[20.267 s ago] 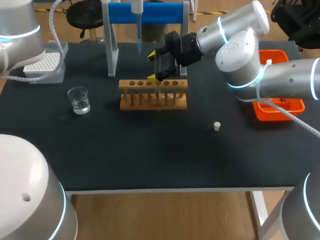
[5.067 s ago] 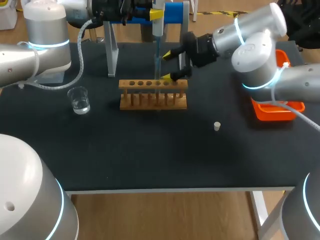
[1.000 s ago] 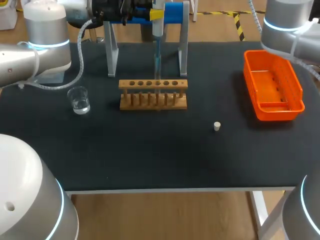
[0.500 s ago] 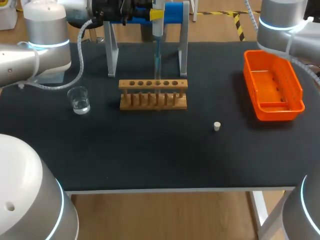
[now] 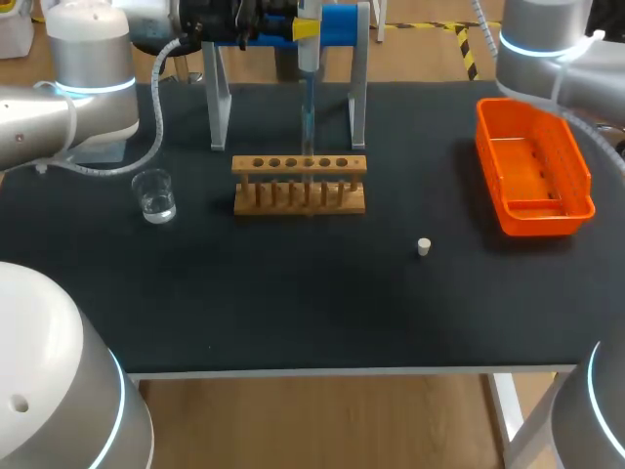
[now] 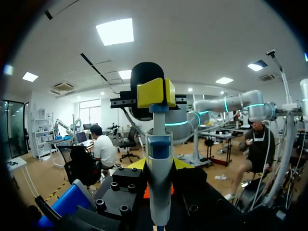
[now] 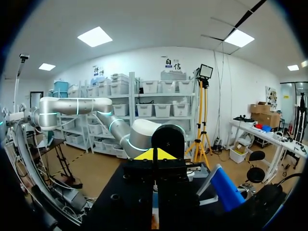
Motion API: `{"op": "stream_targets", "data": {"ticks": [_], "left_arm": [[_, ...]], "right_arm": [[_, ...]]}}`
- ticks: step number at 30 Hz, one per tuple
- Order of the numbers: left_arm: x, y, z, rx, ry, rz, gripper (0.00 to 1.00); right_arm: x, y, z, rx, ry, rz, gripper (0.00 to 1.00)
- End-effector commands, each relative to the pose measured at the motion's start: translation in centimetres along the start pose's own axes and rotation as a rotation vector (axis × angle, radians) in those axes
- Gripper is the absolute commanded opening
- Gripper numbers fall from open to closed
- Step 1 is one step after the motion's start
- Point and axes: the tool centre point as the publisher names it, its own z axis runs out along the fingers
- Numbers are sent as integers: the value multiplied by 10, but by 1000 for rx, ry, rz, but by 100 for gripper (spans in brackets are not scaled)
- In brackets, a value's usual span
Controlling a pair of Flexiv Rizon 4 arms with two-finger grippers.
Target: Invert the test tube, pick up the pipette, mount the tip to pipette, aspirate from beaker and dispense into the tube, eject the tip, return the pipette, and cap with the stopper.
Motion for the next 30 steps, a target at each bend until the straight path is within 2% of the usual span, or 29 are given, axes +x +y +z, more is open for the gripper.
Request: {"op": "stream_targets", "data": {"ticks": [1, 30], "left_arm": [[0, -1, 0, 0, 0, 0, 0], [0, -1, 0, 0, 0, 0, 0]], "right_arm": [[-3, -3, 2, 2, 3, 3, 0], [0, -17, 1, 17, 4, 16, 0]]}}
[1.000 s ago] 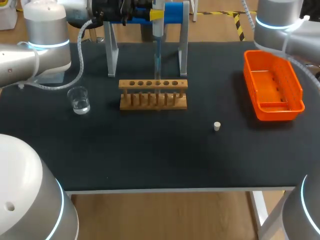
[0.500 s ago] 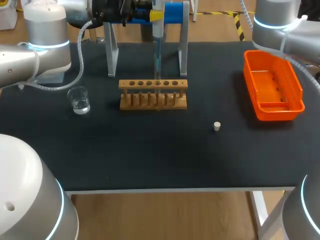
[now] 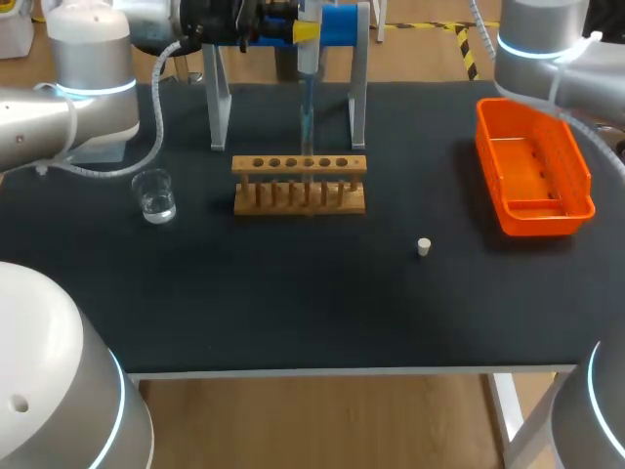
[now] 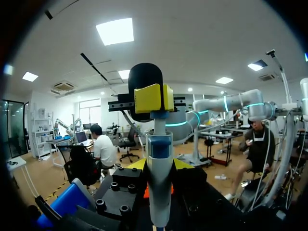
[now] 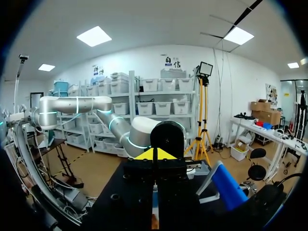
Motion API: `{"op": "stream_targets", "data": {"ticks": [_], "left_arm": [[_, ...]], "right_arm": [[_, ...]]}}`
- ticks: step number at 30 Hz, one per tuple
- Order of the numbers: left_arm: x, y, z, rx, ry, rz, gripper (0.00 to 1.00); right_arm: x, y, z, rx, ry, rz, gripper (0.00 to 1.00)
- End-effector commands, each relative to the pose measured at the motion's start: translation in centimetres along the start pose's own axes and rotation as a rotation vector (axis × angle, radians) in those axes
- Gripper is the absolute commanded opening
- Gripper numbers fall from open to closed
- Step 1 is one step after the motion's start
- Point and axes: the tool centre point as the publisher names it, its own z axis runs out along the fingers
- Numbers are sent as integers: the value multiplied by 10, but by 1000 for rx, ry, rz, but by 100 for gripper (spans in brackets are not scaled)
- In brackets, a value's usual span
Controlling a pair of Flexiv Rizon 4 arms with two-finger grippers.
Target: Invert the test tube, pick up the pipette, mount the tip to pipette, aspirate from beaker and dispense into the tube, eject the tip, return the pipette, and cap with the stopper.
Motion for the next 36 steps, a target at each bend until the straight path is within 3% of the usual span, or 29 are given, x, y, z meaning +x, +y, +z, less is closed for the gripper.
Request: {"op": "stream_targets", "data": {"ticks": [1, 19, 36], "left_arm": [[-1, -4, 0, 0, -1, 0, 0], [-1, -4, 0, 0, -1, 0, 0], [-1, -4, 0, 0, -1, 0, 0]], "right_arm": [[2, -8, 0, 3, -1, 4, 0], [2, -24, 2, 25, 0, 34, 0], [14, 27, -13, -23, -9, -82, 0]]}}
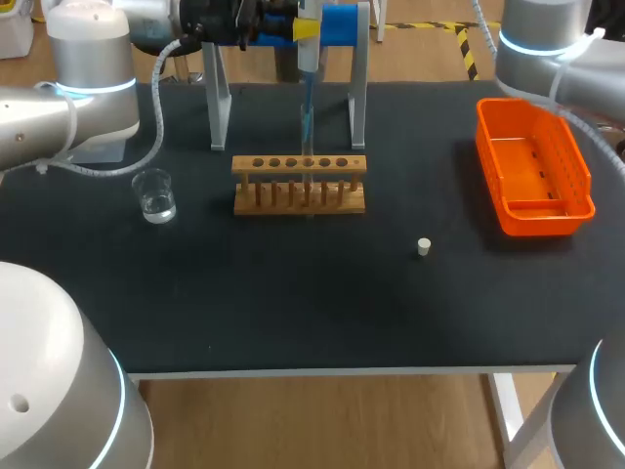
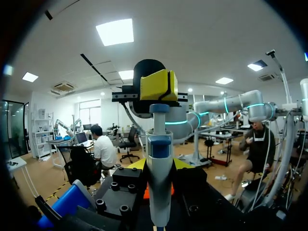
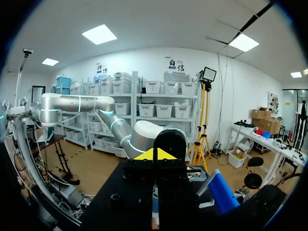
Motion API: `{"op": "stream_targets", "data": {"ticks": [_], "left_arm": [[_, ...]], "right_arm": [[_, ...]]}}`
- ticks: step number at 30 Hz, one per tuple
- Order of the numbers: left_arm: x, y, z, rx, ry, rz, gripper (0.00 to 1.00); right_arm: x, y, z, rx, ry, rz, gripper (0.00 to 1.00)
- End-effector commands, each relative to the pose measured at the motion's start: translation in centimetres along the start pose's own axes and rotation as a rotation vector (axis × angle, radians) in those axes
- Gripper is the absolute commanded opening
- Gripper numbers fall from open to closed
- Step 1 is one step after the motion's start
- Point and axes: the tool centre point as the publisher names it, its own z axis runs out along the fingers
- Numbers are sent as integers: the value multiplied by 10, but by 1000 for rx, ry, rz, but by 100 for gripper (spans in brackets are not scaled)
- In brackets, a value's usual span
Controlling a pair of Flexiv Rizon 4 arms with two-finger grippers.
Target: Invert the test tube, pick up the pipette, mount the tip to pipette, aspirate from beaker and dispense into the tube, eject the tip, return the pipette, and cap with the stopper.
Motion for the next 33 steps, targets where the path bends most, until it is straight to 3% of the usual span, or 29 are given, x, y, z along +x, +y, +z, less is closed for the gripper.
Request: {"op": "stream_targets", "data": {"ticks": [1, 8, 9, 10, 13, 16, 17, 18, 19, 26, 33], "left_arm": [[0, -1, 0, -3, 0, -1, 0], [0, -1, 0, -3, 0, -1, 0], [0, -1, 0, -3, 0, -1, 0], [0, -1, 0, -3, 0, -1, 0], [0, -1, 0, -3, 0, -1, 0], [0, -1, 0, -3, 0, -1, 0], [0, -1, 0, -3, 0, -1, 0], [0, -1, 0, -3, 0, -1, 0], [0, -1, 0, -3, 0, -1, 0], [0, -1, 0, -3, 0, -1, 0], [0, -1, 0, -3, 0, -1, 0]], "right_arm": [[8, 8, -12, -8, -18, -18, 0], [16, 12, -41, -22, -60, -52, 0], [18, 12, -46, -21, -70, -59, 16], [20, 11, -50, -20, -77, -63, 26], [27, 6, -68, -26, -102, -67, 29], [33, 0, -82, -21, -128, -66, 43], [37, -4, -89, -16, -140, -68, 71], [39, -6, -92, -13, -145, -69, 89], [42, -9, -97, -11, -150, -72, 100], [64, -38, -114, 83, -113, -182, 100], [71, -69, -118, 140, -60, -191, 100]]}}
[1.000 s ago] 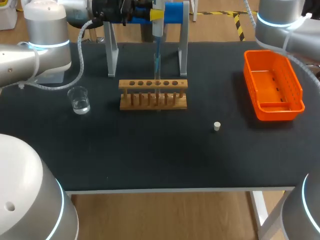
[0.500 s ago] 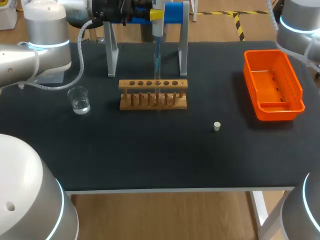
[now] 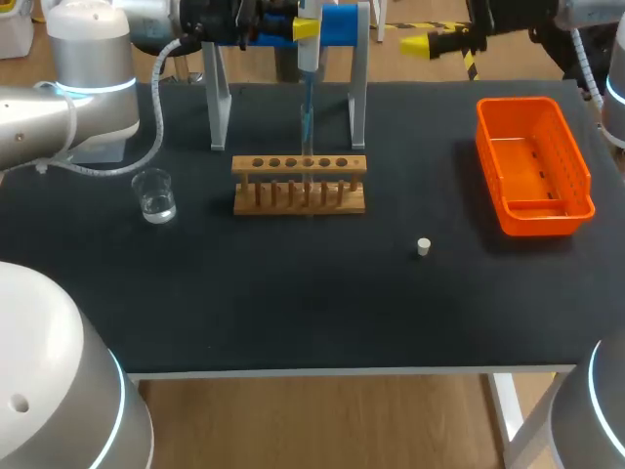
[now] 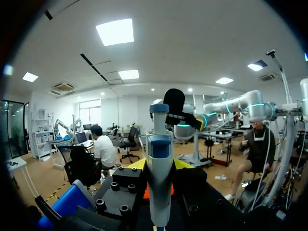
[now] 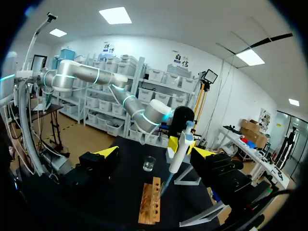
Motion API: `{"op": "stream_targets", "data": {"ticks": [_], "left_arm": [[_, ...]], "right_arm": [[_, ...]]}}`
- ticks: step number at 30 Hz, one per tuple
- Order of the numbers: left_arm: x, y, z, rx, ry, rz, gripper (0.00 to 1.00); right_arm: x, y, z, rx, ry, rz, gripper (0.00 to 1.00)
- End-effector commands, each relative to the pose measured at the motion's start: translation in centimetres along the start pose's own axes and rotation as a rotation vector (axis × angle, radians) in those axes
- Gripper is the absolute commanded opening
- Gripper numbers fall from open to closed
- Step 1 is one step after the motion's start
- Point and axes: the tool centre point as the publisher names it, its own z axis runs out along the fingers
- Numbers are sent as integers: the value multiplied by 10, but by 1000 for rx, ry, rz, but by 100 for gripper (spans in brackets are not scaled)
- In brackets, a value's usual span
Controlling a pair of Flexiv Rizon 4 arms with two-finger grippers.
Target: Invert the test tube, pick up the pipette, mount the tip to pipette, aspirate from beaker and dispense into the tube, eject the tip, return the pipette, and cap with the stopper.
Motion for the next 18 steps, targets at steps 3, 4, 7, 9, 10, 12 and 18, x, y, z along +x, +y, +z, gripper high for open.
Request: {"op": "stream_targets", "data": {"ticks": [3, 4, 7, 9, 10, 12, 18], "left_arm": [[0, -1, 0, -2, 0, -1, 0], [0, -1, 0, -2, 0, -1, 0], [0, -1, 0, -2, 0, -1, 0], [0, -1, 0, -2, 0, -1, 0], [0, -1, 0, -2, 0, -1, 0], [0, -1, 0, -2, 0, -1, 0], [0, -1, 0, -2, 0, -1, 0]], "right_arm": [[5, -27, 1, 38, 18, 24, 100], [6, -34, 3, 43, 20, 35, 100], [8, -55, 11, 54, 31, 73, 100], [7, -70, 17, 55, 34, 89, 100], [7, -79, 20, 61, 34, 99, 100], [8, -93, 27, 61, 33, 110, 100], [6, -121, 51, 47, 19, 114, 100]]}}
